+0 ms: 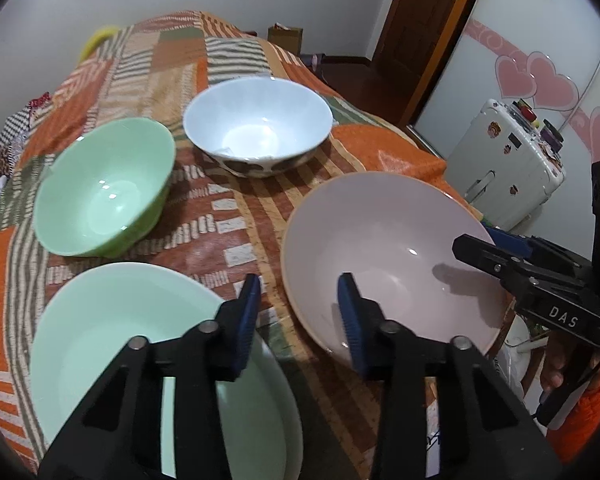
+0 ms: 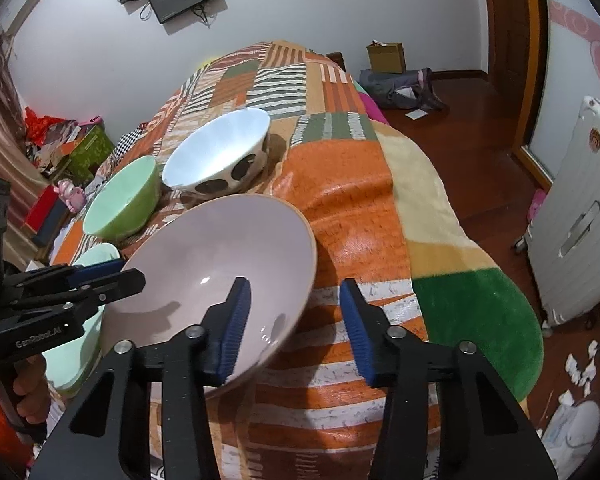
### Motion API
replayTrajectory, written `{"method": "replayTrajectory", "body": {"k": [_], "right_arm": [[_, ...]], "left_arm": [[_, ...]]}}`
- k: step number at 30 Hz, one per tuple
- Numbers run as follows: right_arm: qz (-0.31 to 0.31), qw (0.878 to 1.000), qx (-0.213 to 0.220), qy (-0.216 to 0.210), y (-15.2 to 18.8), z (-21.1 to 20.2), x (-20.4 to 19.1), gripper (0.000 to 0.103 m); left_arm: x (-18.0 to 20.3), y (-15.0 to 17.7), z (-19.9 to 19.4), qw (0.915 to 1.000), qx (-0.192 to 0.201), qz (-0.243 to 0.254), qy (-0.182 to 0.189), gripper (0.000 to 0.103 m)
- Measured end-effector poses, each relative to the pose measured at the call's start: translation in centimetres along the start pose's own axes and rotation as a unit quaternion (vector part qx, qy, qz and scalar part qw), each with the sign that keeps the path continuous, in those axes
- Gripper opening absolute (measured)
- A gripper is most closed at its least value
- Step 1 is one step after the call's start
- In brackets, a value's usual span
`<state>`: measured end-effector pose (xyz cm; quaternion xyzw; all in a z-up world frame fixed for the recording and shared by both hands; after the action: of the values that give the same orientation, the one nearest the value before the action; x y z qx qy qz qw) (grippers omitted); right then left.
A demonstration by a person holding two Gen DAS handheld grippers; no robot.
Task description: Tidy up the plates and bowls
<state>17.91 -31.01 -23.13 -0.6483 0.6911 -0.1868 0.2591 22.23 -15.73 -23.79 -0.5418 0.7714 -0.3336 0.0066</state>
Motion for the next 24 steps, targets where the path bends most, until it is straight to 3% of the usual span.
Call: {"method": "replayTrajectory", "body": {"k": [10, 24], "right_arm": [[-0.006, 1.000, -0.015, -0.023, 0.5, 0.5, -0.8, 0.028], [-0.006, 1.000, 0.004, -0.009, 0.1, -0.8, -1.7, 0.025]], "left_arm": [[0.2, 0.8, 2.4, 0.9993, -0.031, -0.010, 0.019, 0.025], [0.8, 1.1, 0.5, 0.9997, -0.017, -0.009, 0.017, 0.024]]}}
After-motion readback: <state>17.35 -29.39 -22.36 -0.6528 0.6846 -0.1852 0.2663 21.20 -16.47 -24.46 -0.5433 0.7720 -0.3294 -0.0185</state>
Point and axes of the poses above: each gripper's, at about its wrist camera, not at the fingertips, and z roughly the way its jaws point, x to its right, y to its underside, the point moved 5 cm from there along z, roughly the way its jaws point, and after that the axes turned 13 degrees about y, right-handed, at the moved point
